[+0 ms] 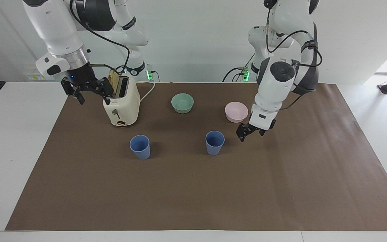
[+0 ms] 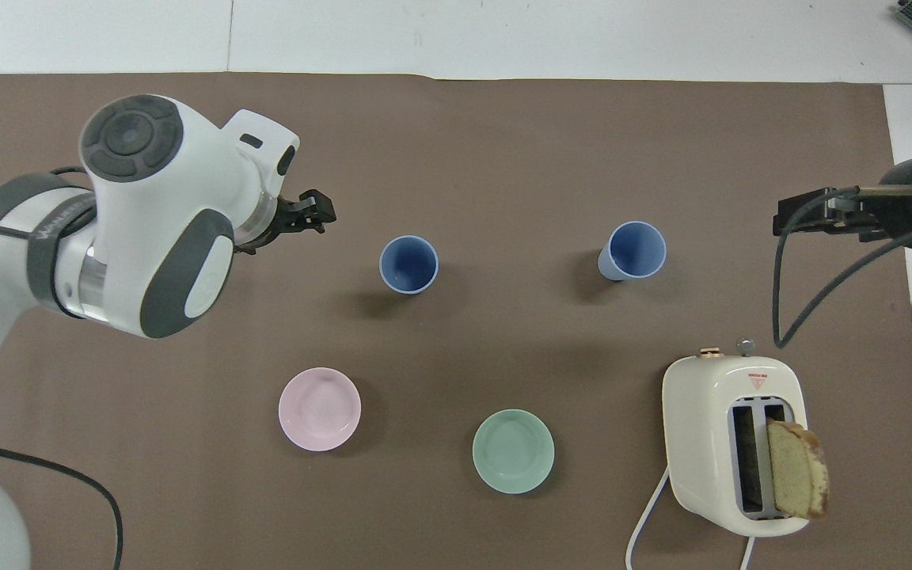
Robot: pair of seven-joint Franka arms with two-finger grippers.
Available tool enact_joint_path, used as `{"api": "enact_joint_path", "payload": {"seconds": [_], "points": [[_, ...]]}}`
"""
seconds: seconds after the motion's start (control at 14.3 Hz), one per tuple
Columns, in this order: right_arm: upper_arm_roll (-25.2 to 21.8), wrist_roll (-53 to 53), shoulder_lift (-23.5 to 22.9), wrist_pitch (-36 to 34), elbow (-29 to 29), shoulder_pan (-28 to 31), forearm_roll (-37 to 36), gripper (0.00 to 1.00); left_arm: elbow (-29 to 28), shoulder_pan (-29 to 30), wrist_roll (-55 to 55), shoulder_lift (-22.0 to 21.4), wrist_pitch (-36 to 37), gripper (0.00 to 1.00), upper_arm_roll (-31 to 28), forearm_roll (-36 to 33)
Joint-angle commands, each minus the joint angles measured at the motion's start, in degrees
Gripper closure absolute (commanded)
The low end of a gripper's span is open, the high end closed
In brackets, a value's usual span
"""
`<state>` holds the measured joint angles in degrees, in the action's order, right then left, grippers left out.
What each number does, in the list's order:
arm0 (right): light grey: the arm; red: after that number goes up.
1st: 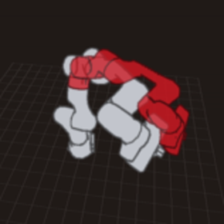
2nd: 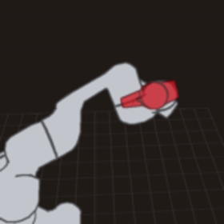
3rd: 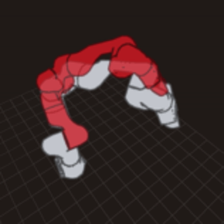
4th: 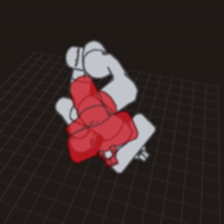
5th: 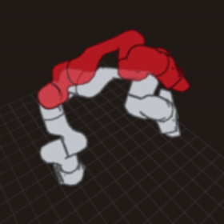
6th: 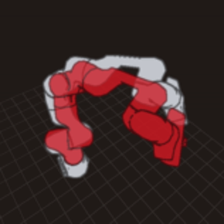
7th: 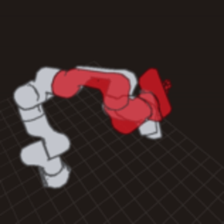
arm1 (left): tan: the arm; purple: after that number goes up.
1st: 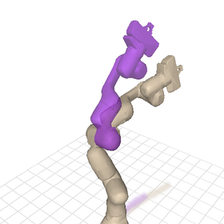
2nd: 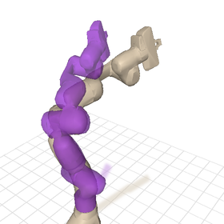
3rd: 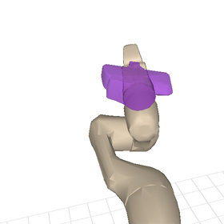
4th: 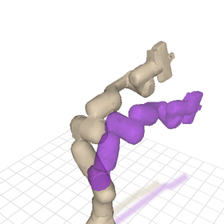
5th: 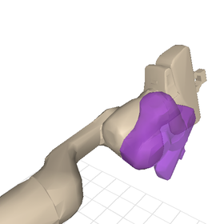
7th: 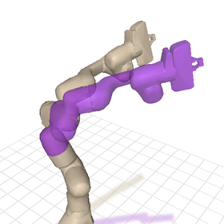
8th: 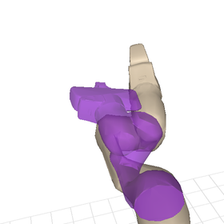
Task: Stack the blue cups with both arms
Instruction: 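Release the cup and withdraw the left gripper while the right gripper reaches, then grasp the other blue cup with the right gripper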
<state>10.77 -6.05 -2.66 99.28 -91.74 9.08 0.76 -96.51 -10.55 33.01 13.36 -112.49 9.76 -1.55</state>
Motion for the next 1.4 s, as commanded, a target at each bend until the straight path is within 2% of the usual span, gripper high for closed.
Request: {"api": "enact_joint_path", "payload": {"seconds": [0.0,0.35,0.42,0.7,0.91,1.05,1.33], "points": [[0.3,-0.3,-1.9,3.5,-1.1,-1.2,0.8,0.0,-0.8,4.5,-9.8,-5.4,6.9,0.0,0.4,-0.6],[0.3,0.0,-9.1,6.4,-1.2,-3.3,0.7,0.0,-0.2,11.1,-32.7,-10.6,14.0,0.0,0.1,-0.5],[0.3,0.0,-10.8,8.9,-1.5,-3.4,0.7,0.0,-0.2,12.8,-35.3,-11.5,15.5,0.0,0.1,-0.5],[0.3,0.2,-12.8,13.6,-5.3,-4.2,0.6,0.0,1.8,16.1,-36.5,-17.1,21.6,0.0,-0.3,-0.4],[0.3,0.7,-13.2,18.6,-8.9,-4.3,0.4,0.0,7.4,16.2,-38.8,-17.2,29.9,0.0,-0.6,0.7],[0.3,1.6,-14.3,20.1,-10.4,-4.9,0.3,0.0,7.6,17.0,-39.0,-17.3,29.4,0.0,-1.7,4.4],[0.3,1.7,-16.0,24.6,-13.3,-5.2,-0.1,0.0,7.7,17.2,-39.0,-17.5,29.3,0.0,-1.8,4.9]]}}
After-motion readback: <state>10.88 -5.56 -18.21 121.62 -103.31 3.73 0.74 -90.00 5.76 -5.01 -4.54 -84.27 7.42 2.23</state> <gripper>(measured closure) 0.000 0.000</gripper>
